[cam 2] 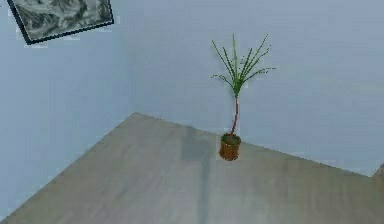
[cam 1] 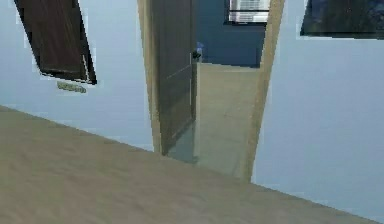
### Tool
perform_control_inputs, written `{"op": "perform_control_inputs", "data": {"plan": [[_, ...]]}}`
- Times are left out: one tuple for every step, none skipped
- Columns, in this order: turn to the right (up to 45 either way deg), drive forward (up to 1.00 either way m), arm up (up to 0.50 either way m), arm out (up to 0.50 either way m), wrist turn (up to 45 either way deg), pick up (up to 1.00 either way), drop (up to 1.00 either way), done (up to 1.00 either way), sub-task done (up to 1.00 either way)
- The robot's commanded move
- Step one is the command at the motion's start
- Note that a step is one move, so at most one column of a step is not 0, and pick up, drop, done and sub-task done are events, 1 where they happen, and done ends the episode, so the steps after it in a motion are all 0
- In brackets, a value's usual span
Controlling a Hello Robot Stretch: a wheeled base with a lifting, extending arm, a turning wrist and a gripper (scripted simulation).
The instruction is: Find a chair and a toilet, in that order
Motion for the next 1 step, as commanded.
{"op": "perform_control_inputs", "data": {"plan": [[0.0,1.00,0.00,0.00,0.0,0.00,0.00,0.00,0.00]]}}
